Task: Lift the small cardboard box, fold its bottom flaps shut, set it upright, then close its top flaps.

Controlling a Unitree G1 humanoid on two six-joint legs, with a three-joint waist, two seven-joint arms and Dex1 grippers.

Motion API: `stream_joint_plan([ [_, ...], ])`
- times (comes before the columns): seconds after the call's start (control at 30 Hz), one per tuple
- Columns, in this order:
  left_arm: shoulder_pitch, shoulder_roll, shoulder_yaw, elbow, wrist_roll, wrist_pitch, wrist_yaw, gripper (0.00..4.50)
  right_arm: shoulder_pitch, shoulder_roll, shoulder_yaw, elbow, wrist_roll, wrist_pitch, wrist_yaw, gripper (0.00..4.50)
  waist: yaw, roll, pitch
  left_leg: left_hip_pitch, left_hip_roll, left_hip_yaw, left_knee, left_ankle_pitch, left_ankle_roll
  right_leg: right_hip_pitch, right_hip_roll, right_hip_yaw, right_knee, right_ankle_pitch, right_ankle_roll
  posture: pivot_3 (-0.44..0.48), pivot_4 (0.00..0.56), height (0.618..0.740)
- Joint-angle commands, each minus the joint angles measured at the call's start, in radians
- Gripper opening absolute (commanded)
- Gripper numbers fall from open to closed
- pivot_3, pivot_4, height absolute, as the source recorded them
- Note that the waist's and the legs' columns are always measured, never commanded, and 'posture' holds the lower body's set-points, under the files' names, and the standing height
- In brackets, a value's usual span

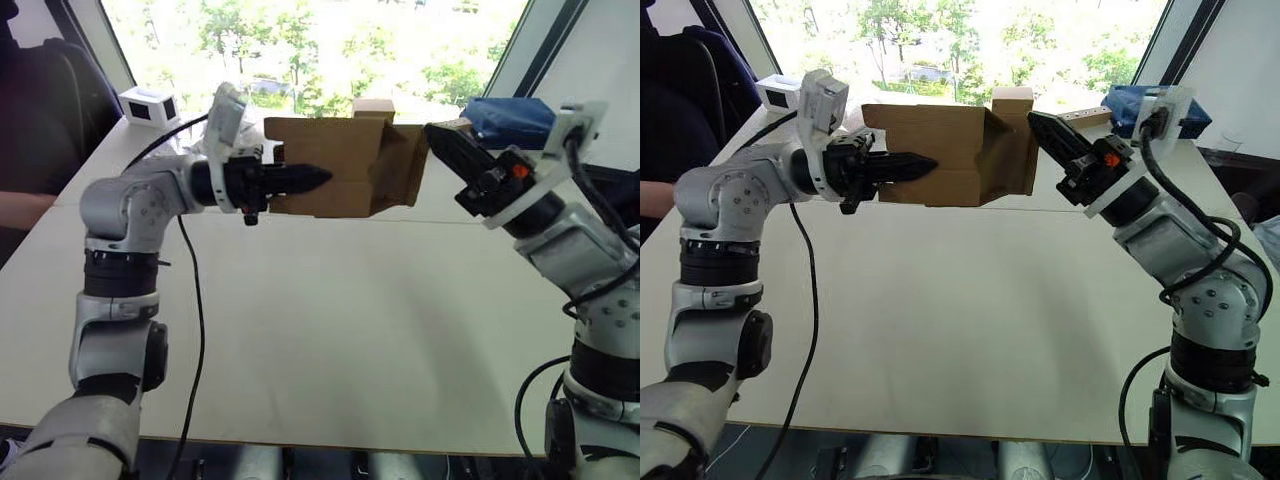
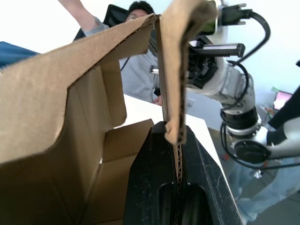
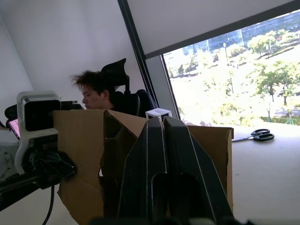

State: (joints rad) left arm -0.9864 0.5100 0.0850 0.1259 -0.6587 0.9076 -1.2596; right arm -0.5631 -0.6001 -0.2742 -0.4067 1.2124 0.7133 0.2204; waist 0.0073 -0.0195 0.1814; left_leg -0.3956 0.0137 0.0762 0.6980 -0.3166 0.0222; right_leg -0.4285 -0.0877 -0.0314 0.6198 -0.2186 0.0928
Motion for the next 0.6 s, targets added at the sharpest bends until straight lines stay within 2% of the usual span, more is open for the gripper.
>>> stream_joint_plan([
  [0.03,-0.024,0.012,-0.009,-0.030,-0.024,-0.020,-0.010,0.00,-0.024,0.000,0.027,-0.007,-0.052,-0.007,0.026,0.01,0.001,0.000,0.000,0.000,0.000,0.000,0.000,0.000,0.000,0.000,0.000,0.000,0.000,0.000,0.000,0.000,0.150,0.740],
  [0.27,-0.018,0.016,-0.023,-0.045,-0.047,-0.010,-0.024,0.00,-0.027,0.035,0.086,-0.003,-0.118,-0.009,0.051,0.01,-0.001,0.000,0.000,0.000,0.000,0.000,0.000,0.000,0.000,0.000,0.000,0.000,0.000,0.000,0.000,0.000,0.150,0.740],
  [0.6,-0.025,0.020,-0.051,-0.041,-0.051,-0.016,-0.036,0.00,-0.047,0.091,0.118,-0.005,-0.110,0.002,0.100,0.01,-0.002,0.000,0.000,0.000,0.000,0.000,0.000,0.000,0.000,0.000,0.000,0.000,0.000,0.000,0.000,0.000,0.150,0.740],
])
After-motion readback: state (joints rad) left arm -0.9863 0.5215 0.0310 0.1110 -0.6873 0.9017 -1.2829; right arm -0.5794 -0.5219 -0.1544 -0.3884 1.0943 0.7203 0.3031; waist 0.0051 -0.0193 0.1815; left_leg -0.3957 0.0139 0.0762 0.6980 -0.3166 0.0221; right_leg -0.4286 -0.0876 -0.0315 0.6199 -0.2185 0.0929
